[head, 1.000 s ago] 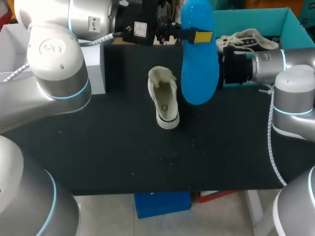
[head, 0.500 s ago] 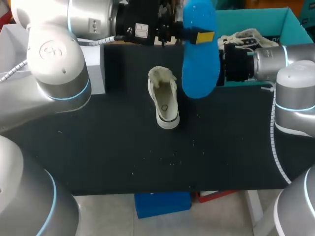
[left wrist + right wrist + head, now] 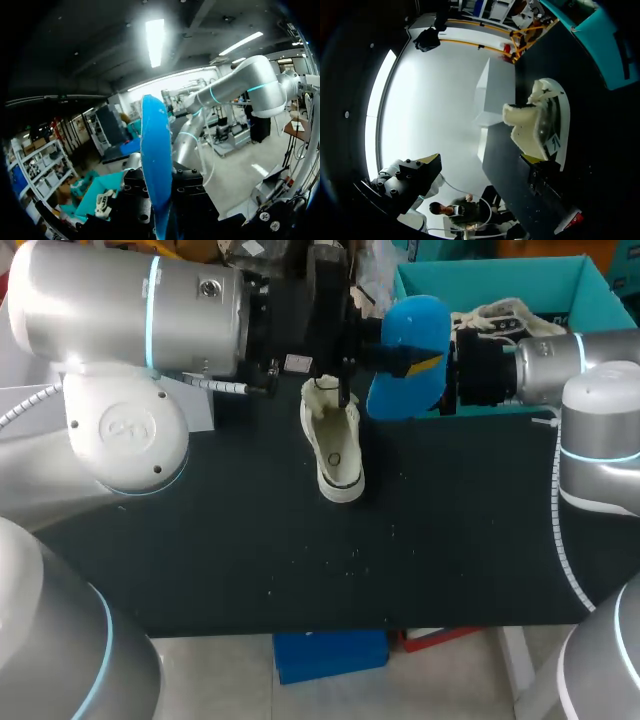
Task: Take the shoe out of the shoebox, open the shoe tongue, remove and reinsert the insole, then place the shoe into the shoebox
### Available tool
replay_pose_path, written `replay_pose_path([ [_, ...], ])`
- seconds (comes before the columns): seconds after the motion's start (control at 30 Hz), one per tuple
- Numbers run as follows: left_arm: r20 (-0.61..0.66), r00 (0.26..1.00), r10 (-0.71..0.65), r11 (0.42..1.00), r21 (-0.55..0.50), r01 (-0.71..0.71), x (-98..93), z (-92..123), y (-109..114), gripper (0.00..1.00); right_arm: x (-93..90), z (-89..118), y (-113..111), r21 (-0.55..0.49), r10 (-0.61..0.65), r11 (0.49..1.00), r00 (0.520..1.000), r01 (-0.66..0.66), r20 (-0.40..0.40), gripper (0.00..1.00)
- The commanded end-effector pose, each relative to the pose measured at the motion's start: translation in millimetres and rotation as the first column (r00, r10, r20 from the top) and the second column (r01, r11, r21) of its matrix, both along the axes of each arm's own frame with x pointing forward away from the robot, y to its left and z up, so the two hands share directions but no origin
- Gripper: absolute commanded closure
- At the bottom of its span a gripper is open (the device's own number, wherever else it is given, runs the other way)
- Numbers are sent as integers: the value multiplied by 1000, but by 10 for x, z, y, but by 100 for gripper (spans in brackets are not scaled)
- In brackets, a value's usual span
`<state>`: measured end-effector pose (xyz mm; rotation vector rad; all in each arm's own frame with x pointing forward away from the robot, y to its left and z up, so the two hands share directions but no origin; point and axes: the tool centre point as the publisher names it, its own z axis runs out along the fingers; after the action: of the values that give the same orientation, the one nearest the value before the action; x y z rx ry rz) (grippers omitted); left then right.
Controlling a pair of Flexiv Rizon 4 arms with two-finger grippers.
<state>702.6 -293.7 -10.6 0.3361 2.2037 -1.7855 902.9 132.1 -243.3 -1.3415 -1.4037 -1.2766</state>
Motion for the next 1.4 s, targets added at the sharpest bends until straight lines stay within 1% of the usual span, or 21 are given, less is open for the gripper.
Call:
replay_pose_path([
  [0.03, 180, 981, 73, 997, 1, -74, -49, -18, -2, 100, 1, -7, 16, 0, -2, 1000, 1000, 2, 1, 0],
  [0.2, 180, 981, 73, 997, 1, -74, -49, -18, -2, 100, 1, -7, 16, 0, -2, 1000, 1000, 2, 1, 0],
  [0.23, 217, 975, 50, 999, -26, -46, -138, -34, -11, 100, 1, -7, 16, 0, -2, 1000, 1000, 2, 1, 0],
  [0.27, 234, 971, 49, 999, -30, -43, -200, -90, 4, 100, 1, -7, 16, 0, -2, 1000, 1000, 2, 1, 0],
  [0.3, 225, 973, 58, 998, -50, -48, -208, -134, 7, 100, 1, -7, 16, 0, -2, 1000, 1000, 2, 1, 0],
  [0.33, 225, 973, 55, 996, -75, -40, -235, -243, 36, 100, 1, -7, 16, 0, -2, 1000, 1000, 2, 1, 0],
  [0.4, 222, 973, 59, 995, -87, -40, -244, -399, 84, 100, 1, -7, 16, 0, -2, 1000, 1000, 2, 1, 0],
  [0.43, 237, 970, 57, 994, -109, -32, -250, -457, 116, 100, 1, -7, 16, 0, -2, 1000, 1000, 2, 1, 0],
  [0.57, 242, 969, 40, 992, -130, -8, -297, -705, 181, 100, 1, -7, 16, 0, -2, 1000, 1000, 2, 1, 0],
  [0.6, 253, 967, 33, 992, -130, 0, -302, -761, 189, 100, 1, -7, 16, 0, -2, 1000, 1000, 2, 1, 0],
  [0.63, 297, 955, -2, 986, -159, 52, -292, -908, 227, 100, 1, -7, 16, 0, -2, 1000, 1000, 2, 1, 0],
  [0.67, 303, 953, -9, 986, -158, 60, -291, -928, 234, 100, 1, -7, 16, 0, -2, 1000, 1000, 2, 1, 0],
  [0.83, 329, 943, -52, 976, -183, 117, -221, -1125, 302, 100, 1, -7, 16, 0, -2, 1000, 1000, 2, 1, 0],
  [0.87, 344, 937, -64, 978, -167, 128, -171, -1188, 327, 100, 1, -7, 16, 0, -2, 1000, 1000, 2, 1, 0],
  [1.07, 411, 907, -95, 972, -157, 173, 42, -1422, 454, 100, 1, -7, 16, 0, -2, 1000, 1000, 2, 1, 0],
  [1.17, 484, 870, -98, 971, -146, 190, 185, -1547, 549, 100, 1, -7, 16, 0, -2, 1000, 1000, 2, 1, 0],
  [1.23, 540, 832, -127, 965, -128, 230, 230, -1599, 612, 100, 1, -7, 16, 0, -2, 1000, 1000, 2, 1, 0],
  [1.4, 540, 832, -127, 965, -128, 230, 230, -1599, 612, 100, 1, -7, 16, 0, -2, 1000, 1000, 2, 1, 0],
])
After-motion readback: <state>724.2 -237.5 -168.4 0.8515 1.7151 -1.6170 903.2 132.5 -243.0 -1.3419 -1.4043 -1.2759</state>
